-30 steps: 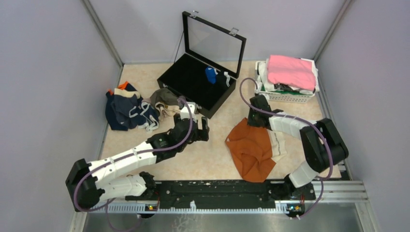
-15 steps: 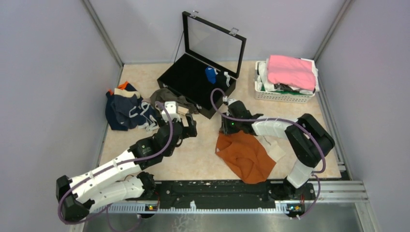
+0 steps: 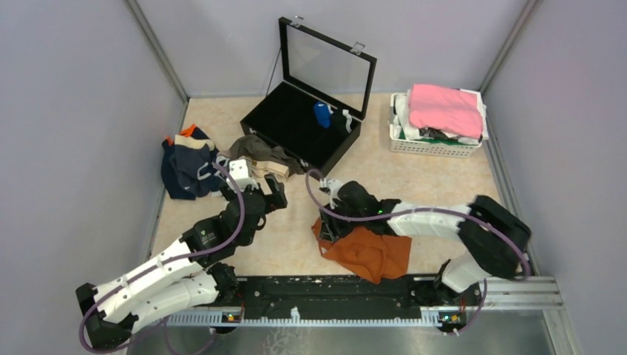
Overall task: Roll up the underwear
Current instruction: Flatten out the underwear at the center of the board.
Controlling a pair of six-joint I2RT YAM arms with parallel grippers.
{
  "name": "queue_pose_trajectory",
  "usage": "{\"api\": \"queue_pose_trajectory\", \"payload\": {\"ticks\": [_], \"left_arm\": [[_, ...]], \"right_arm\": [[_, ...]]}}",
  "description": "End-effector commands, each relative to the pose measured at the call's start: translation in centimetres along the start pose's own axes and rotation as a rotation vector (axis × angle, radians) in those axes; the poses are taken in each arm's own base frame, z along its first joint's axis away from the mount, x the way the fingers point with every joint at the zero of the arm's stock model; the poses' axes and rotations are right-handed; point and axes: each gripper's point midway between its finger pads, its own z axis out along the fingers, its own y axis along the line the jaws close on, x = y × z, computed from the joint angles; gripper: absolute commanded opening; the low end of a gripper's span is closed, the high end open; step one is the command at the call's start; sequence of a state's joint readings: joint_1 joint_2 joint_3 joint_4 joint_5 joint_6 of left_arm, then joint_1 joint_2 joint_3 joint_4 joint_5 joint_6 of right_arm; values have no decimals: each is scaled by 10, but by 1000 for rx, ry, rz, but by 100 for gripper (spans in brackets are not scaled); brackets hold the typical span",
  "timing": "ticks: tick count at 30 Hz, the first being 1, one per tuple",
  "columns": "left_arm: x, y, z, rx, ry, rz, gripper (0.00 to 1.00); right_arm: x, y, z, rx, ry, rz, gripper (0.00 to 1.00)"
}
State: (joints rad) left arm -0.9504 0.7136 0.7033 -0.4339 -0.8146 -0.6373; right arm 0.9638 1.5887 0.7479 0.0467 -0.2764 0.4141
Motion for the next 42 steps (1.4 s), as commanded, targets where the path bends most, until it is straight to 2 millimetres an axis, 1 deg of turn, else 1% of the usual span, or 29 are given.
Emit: {"api": "queue_pose_trajectory", "payload": {"ticks": [1, 2, 4, 5, 6, 7, 8, 9, 10, 12, 14, 16, 17, 20, 22, 24, 27, 28, 32, 35, 36, 38, 42], "left_arm": [[6, 6, 1, -18, -7, -40, 99], [7, 4, 2, -9, -3, -42, 99], [10, -3, 5, 13, 5, -42, 99], [13, -7, 7, 20, 16, -37, 99], [15, -11, 9, 31, 24, -37, 99], [17, -16, 11, 44, 33, -36, 99], [20, -21, 14, 58, 48, -32, 99], [23, -27, 16, 75, 61, -32, 99], [27, -33, 18, 92, 77, -30, 99], [36, -44, 24, 119, 119, -27, 99], [48, -58, 31, 157, 172, -25, 99], [62, -72, 40, 205, 239, -18, 99], [67, -80, 45, 230, 265, -9, 99], [80, -103, 61, 308, 316, 38, 99], [84, -118, 74, 354, 320, 70, 99], [89, -129, 87, 398, 330, 78, 99], [100, -141, 110, 460, 376, 63, 99], [107, -142, 119, 469, 395, 69, 97], [123, -159, 134, 528, 457, 113, 95], [132, -170, 143, 551, 498, 134, 95], [136, -171, 145, 554, 511, 136, 94], [144, -173, 149, 556, 534, 136, 93], [165, -167, 155, 530, 575, 140, 91]], "right_arm": [[-84, 3, -74, 113, -359, 56, 48], [-96, -7, -94, 173, -421, 102, 50], [-111, -30, -138, 303, -518, 229, 53], [-116, -41, -162, 356, -563, 287, 55], [-115, -51, -185, 407, -581, 340, 60], [-123, -55, -212, 436, -636, 375, 65], [-134, -54, -241, 451, -700, 391, 69], [-135, -57, -264, 487, -740, 409, 75], [-147, -50, -297, 505, -815, 415, 82], [-157, -42, -348, 565, -915, 421, 97], [-162, -31, -394, 603, -998, 431, 99], [-165, -19, -434, 616, -1075, 448, 99], [-166, -12, -452, 612, -1111, 450, 99], [-172, 11, -495, 550, -1220, 437, 99], [-178, 24, -516, 509, -1276, 415, 99], [-182, 32, -526, 488, -1301, 404, 99], [-189, 39, -526, 458, -1292, 384, 99], [-190, 41, -526, 447, -1292, 381, 99], [-194, 50, -524, 393, -1303, 344, 99], [-192, 56, -531, 367, -1323, 329, 99], [-191, 58, -535, 360, -1336, 317, 99], [-186, 56, -540, 372, -1360, 321, 99], [-181, 59, -540, 360, -1344, 311, 99]]}}
